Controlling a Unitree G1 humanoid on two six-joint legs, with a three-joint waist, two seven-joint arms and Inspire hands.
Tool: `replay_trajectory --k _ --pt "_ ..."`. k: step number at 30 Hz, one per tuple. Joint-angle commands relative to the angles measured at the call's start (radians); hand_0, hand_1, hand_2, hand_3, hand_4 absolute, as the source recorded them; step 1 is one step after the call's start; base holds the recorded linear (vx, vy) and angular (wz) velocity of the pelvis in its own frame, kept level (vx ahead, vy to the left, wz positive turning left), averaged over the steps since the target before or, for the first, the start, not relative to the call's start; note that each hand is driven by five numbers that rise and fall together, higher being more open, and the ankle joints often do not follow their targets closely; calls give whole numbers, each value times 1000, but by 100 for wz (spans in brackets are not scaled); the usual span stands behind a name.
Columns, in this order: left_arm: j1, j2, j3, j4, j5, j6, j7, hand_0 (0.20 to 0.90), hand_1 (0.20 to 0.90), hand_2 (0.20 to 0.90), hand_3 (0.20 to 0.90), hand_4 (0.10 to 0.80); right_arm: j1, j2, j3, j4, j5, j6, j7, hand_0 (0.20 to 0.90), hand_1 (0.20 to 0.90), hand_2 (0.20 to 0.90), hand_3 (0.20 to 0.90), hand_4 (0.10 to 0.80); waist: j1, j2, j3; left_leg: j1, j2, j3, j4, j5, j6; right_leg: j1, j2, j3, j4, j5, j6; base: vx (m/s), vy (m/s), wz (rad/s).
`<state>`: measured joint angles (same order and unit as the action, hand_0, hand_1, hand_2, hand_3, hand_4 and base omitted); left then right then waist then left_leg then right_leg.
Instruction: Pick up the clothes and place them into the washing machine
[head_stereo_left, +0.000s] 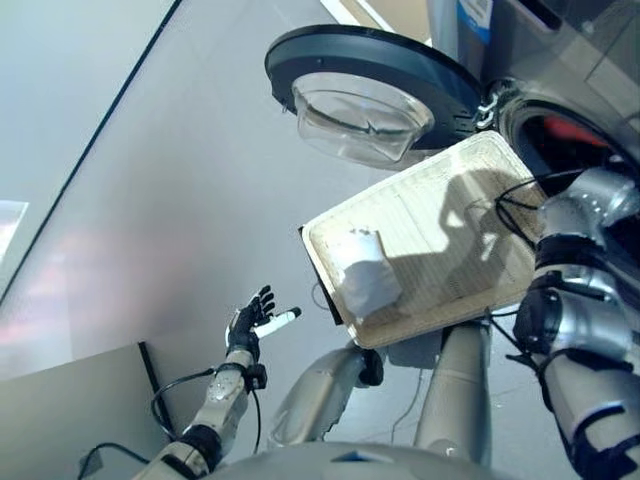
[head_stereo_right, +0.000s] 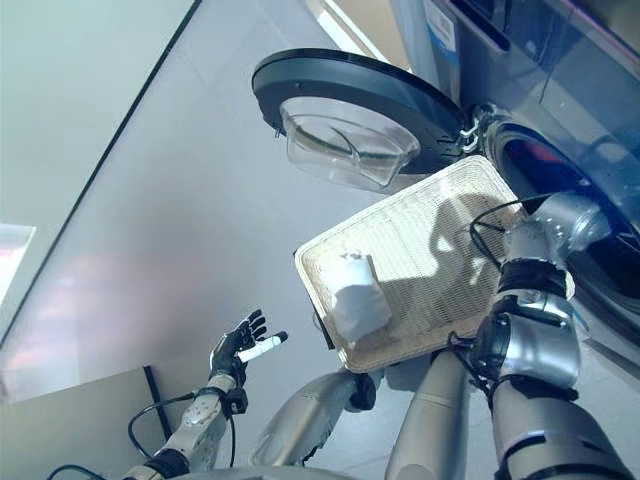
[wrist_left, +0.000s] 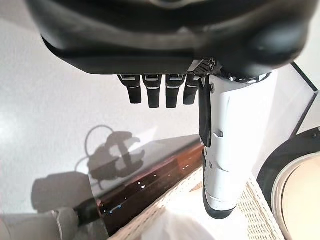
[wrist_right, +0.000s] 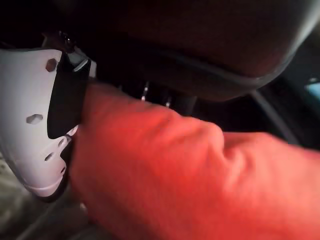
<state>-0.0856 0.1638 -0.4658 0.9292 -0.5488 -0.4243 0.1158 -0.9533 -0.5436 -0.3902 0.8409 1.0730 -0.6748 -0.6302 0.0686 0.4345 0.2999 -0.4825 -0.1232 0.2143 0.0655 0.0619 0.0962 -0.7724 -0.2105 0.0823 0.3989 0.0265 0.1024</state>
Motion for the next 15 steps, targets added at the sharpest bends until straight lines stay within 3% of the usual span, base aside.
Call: replay_trajectory --k 1,7,15 --pt "31 11 -16 16 7 -45 37 900 900 900 900 800 -43 -125 69 -138 -126 -67 -36 200 200 200 200 300 -23 62 -68 -102 2 -64 138 -62 -99 27 49 -24 14 -54 -47 -26 18 -11" --pt "21 4 -33 8 -8 -49 36 900 900 900 900 800 -59 -118 73 -172 -140 -83 -57 200 200 200 200 300 -42 85 -40 -136 8 -19 158 -68 -93 -35 61 19 43 -48 -47 -24 25 -17" --pt "32 19 -39 -27 -9 -46 29 900 900 900 900 800 -79 -88 98 -196 -156 -87 -62 200 200 200 200 300 -28 85 -49 -154 19 16 161 -73 -86 -74 79 56 54 -47 -45 8 -21 -22"
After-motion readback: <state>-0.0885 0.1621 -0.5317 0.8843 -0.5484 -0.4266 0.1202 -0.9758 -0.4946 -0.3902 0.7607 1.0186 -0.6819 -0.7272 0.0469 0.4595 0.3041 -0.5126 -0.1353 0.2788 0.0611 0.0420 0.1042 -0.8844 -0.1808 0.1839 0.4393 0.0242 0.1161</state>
